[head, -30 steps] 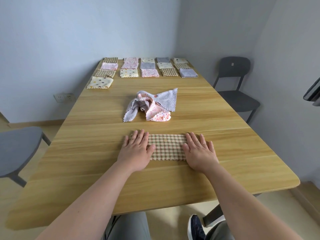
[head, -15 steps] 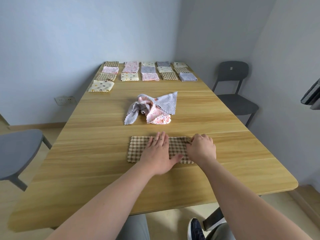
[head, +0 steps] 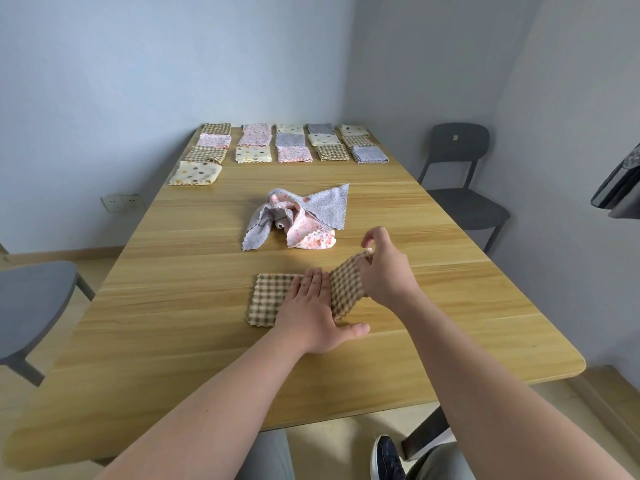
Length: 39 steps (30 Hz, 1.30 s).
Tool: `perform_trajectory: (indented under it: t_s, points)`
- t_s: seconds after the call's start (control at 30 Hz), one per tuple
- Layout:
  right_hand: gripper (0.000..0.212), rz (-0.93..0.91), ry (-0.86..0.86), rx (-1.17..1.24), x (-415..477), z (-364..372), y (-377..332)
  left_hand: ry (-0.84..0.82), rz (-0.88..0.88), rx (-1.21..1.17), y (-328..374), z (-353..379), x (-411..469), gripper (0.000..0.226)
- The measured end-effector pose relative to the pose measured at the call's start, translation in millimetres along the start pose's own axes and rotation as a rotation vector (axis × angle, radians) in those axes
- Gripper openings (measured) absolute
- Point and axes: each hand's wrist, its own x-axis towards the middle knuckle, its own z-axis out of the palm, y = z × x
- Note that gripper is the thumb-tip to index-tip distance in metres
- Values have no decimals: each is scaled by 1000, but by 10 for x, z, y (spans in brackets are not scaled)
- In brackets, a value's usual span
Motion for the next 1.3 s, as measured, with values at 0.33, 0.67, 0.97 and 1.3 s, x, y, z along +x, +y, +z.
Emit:
perform_trajectory:
  t_s: [0.33,0.67,0.97,1.3]
  points:
    - [35,-119,-42,-143,-124,-61,-195,-10,20,-24,284,95,-53,122]
    - [46,-91,-80,-207,-204,-21,-244,-133,132,-338,126,-153,-32,133]
    - [68,-19,-190,-168,-306,195,-321,348,-160,-532,-975,-348,-255,63]
    - [60,-14,-367,-287,-337,747,-582,458,-91,-616,-1106,-112,-236,46]
